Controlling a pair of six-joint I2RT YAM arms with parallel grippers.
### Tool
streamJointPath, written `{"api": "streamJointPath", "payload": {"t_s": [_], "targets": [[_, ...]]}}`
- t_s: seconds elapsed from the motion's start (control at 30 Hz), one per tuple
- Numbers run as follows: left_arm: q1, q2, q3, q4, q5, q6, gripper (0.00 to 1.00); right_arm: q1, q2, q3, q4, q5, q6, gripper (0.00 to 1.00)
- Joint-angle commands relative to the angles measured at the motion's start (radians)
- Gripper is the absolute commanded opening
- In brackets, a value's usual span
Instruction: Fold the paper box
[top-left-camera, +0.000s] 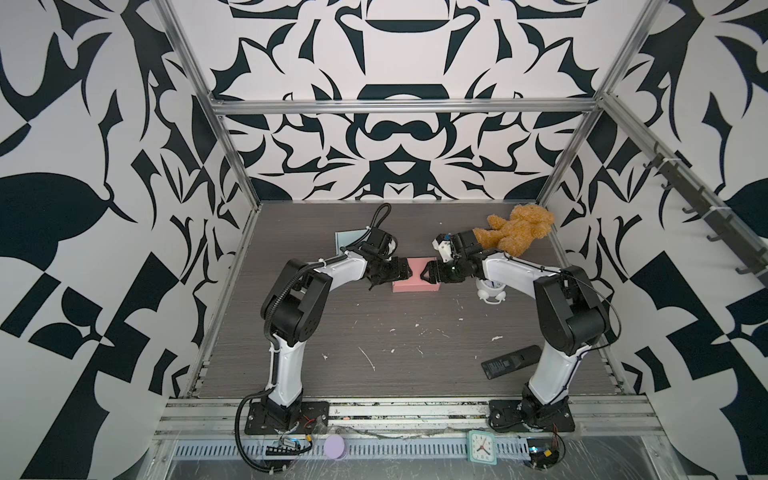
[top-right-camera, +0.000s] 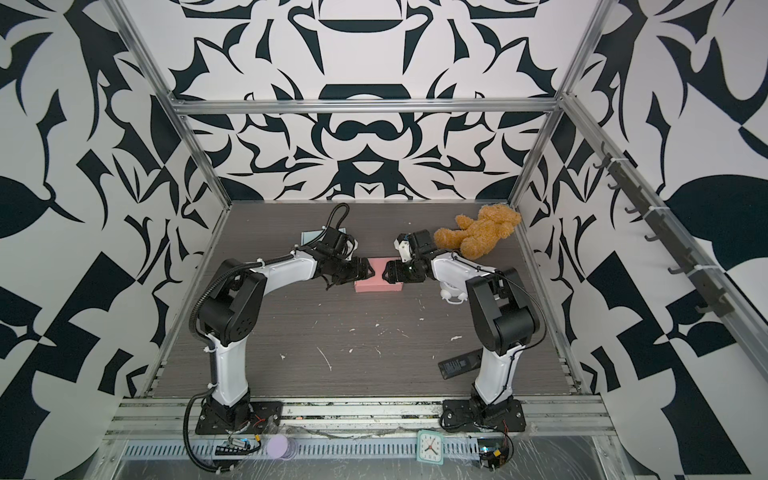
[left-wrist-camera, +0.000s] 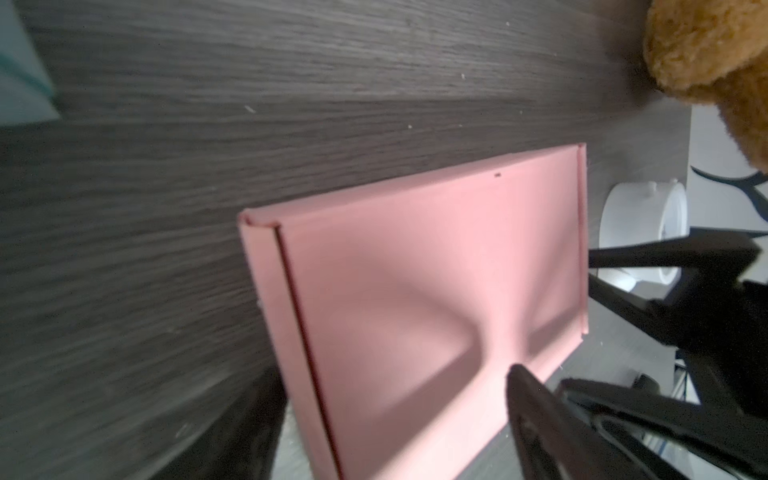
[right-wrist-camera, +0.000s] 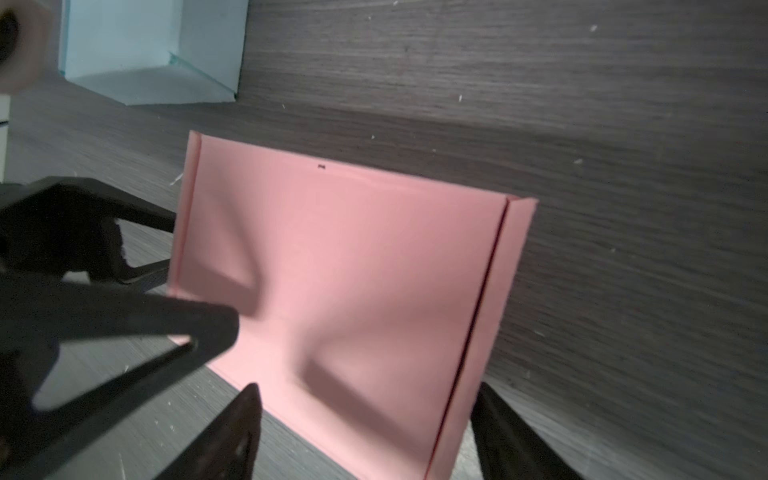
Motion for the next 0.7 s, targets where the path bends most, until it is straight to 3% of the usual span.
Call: {"api": "streamJointPath", "payload": {"t_s": [0.0,0.1,0.33,0.67], "targets": [[-0.002,-0.024,-0.025,0.059,0.049,-0.011,0.94,0.011,-0.030,0.035,0.021,-0.011,-0.014,0.91],[0.010,-0.064,-0.061,0.061,0.025,-0.022,1.00,0.011,-0.058,0.023,0.007,0.021,-0.019,0.99],[0.031,-0.177,-0.163,0.069,0.008,-0.040,0.99,0.012,-0.165,-0.040,-0.038,0.112,-0.019,0.99],[0.030,-0.515,-0.381,0.000,-0.018,-0.014,0.99,0.117,-0.370,-0.165,-0.120,0.231,-0.017,0.99]]}}
